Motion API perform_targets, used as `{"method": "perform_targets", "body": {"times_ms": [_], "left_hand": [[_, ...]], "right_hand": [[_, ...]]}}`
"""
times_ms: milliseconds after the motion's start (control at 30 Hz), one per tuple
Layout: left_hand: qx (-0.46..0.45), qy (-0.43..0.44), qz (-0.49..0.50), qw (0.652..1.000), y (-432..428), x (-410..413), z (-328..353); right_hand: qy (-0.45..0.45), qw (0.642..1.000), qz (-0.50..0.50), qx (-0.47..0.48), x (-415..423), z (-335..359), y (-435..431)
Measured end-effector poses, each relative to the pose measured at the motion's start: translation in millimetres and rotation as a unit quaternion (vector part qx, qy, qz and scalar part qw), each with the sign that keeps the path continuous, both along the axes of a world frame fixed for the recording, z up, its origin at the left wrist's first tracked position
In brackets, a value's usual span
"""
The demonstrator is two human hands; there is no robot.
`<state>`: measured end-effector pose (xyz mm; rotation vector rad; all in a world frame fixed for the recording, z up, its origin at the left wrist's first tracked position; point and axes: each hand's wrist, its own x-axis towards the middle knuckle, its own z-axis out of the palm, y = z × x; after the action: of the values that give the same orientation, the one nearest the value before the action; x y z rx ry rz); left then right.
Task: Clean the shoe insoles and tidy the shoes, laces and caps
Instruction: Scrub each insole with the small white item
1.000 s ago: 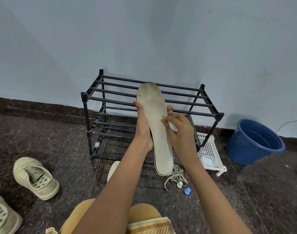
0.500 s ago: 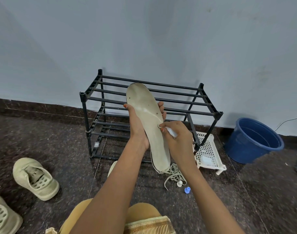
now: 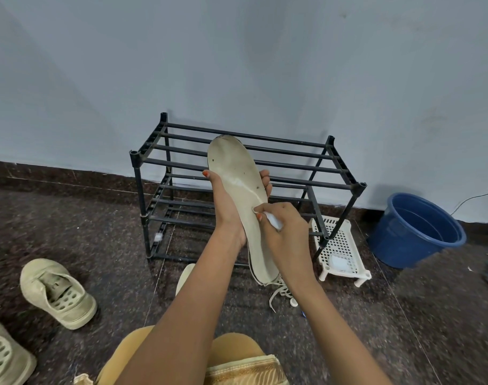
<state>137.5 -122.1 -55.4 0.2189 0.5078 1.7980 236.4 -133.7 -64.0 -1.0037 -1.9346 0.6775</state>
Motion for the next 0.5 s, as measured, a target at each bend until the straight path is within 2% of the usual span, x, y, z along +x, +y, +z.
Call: {"method": "perform_targets", "body": {"times_ms": [133,333,500], "left_hand": [[0.001,0.0,0.0,1.0,-0.6,0.0,1.0],[-0.001,0.019,-0.027,0.999,-3.3,2.4,2.9],[-0.003,0.02,-0.013,1.0,-2.9,-0.5,2.2]], "right_hand": [[-0.007,1.0,0.011,0.015,0.4,2.1,-3.2],[-0.016,0.999,-0.034,0.032,-3.0,5.1,3.5],[-0.017,1.0,-0.011,0.009,-6.4,4.4,-3.1]]}}
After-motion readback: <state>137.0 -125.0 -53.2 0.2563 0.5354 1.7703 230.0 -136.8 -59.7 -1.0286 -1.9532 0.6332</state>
